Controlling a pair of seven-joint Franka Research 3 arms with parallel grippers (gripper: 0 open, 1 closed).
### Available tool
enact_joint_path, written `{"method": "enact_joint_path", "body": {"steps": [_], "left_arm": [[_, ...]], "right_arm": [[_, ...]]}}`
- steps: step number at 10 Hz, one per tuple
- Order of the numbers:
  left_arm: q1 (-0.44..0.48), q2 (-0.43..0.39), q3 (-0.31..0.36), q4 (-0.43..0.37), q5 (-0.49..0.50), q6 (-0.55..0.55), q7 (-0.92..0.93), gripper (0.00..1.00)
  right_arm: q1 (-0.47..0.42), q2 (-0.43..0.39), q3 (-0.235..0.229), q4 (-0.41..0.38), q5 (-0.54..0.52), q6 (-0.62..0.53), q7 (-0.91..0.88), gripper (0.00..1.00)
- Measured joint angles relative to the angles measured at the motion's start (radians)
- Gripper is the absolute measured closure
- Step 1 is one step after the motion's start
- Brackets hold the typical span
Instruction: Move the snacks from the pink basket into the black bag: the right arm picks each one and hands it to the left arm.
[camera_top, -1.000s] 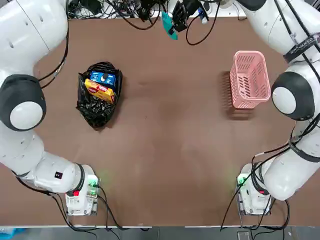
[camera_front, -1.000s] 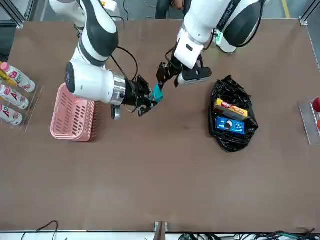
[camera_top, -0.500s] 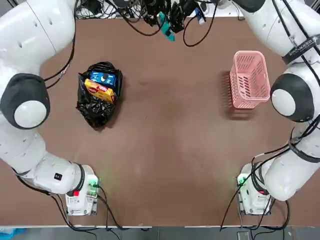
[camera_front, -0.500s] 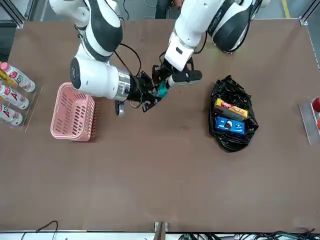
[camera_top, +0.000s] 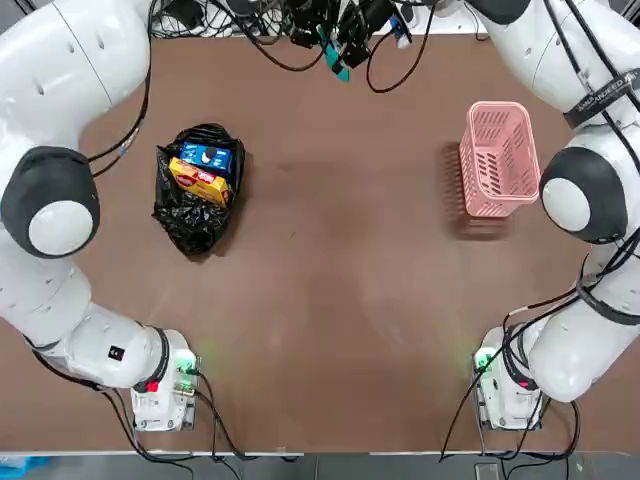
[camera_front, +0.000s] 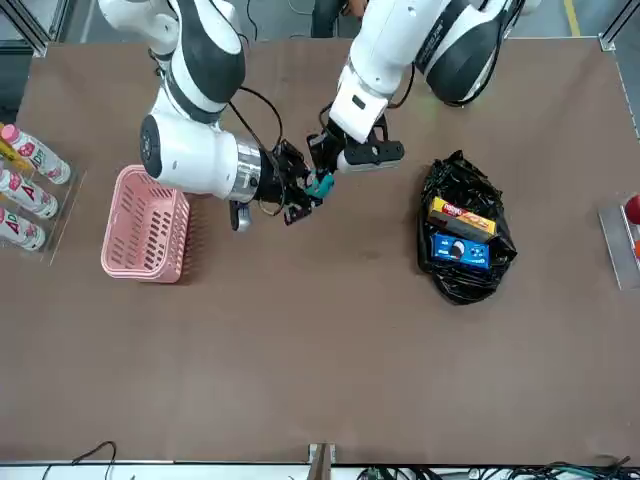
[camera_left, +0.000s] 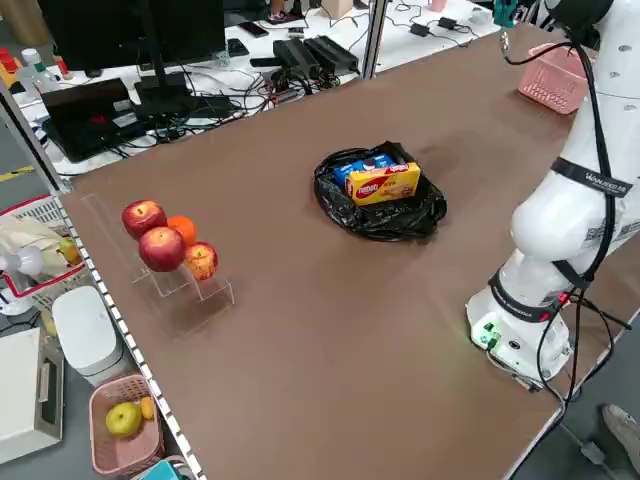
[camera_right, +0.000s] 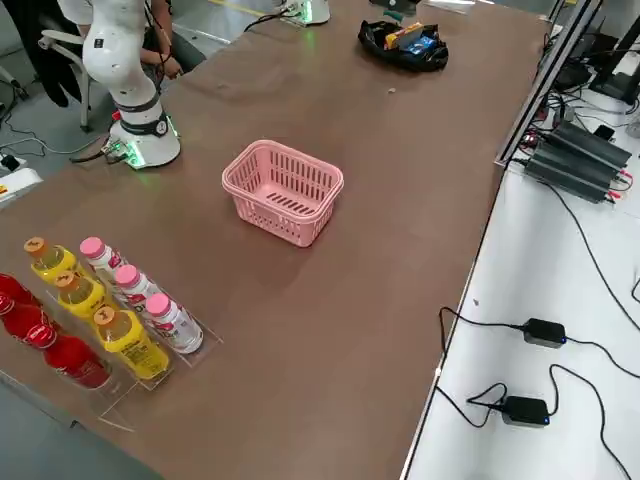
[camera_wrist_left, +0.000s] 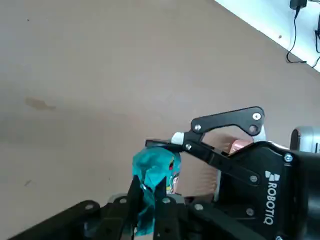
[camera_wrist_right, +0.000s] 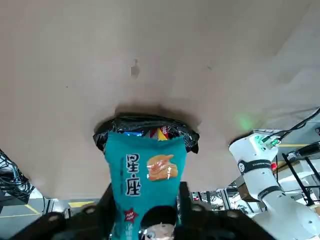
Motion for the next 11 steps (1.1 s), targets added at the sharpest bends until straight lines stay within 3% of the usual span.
{"method": "enact_joint_path", "body": {"steps": [2, 3, 5, 8, 11], "left_arm": [[0.012, 0.0, 0.002, 0.003, 0.0, 0.0, 0.0, 0.87], [0.024, -0.002, 0.002, 0.005, 0.0, -0.007, 0.0, 0.87], [0.065, -0.013, 0.004, 0.009, 0.001, -0.116, 0.037, 0.87], [0.218, -0.044, 0.004, 0.011, -0.011, -0.309, 0.23, 0.87], [0.418, -0.053, 0.005, -0.011, -0.069, -0.466, 0.496, 0.87]], "right_arm": [[0.0, 0.0, 0.0, 0.0, 0.0, -0.005, 0.0, 0.08], [0.0, 0.0, -0.001, 0.0, 0.0, -0.009, 0.0, 0.0], [-0.003, 0.001, -0.006, 0.002, 0.0, -0.023, -0.014, 0.0], [-0.036, 0.001, -0.018, 0.004, -0.035, -0.124, -0.161, 0.0], [-0.038, 0.0, -0.015, 0.018, -0.288, -0.237, -0.357, 0.0]]}}
